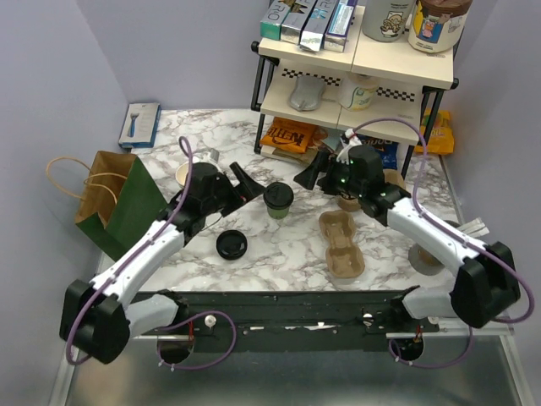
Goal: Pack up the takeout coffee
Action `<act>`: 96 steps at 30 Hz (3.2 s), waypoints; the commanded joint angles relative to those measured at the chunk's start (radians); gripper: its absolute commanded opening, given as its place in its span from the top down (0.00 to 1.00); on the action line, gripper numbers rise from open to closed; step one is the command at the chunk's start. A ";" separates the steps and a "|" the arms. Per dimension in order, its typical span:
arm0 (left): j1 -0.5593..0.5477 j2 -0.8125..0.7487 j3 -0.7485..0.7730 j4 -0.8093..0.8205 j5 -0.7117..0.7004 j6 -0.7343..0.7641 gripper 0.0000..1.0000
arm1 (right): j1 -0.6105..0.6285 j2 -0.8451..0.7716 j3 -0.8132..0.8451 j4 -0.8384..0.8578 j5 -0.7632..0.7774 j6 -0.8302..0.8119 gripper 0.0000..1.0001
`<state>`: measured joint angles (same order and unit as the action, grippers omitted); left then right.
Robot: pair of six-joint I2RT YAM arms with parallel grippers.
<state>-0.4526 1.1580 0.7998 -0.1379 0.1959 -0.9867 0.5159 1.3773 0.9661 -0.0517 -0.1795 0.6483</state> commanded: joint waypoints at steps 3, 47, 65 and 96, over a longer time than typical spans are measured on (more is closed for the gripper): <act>-0.015 -0.234 -0.086 -0.360 -0.182 -0.016 0.01 | 0.004 -0.208 -0.115 -0.011 0.219 -0.122 0.00; 0.058 -0.029 -0.257 -0.436 -0.555 -0.202 0.69 | 0.003 -0.276 -0.184 -0.092 0.353 -0.179 0.00; 0.210 0.111 -0.067 -0.420 -0.628 -0.087 0.58 | 0.001 -0.287 -0.162 -0.126 0.391 -0.205 0.00; 0.095 -0.374 0.157 -0.606 -0.308 0.186 0.01 | 0.078 0.219 0.103 -0.017 -0.091 -0.084 0.21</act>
<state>-0.3584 0.7963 0.9787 -0.6476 -0.0849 -0.8143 0.5751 1.5433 1.0206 -0.0788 -0.2848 0.5114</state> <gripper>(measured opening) 0.988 0.813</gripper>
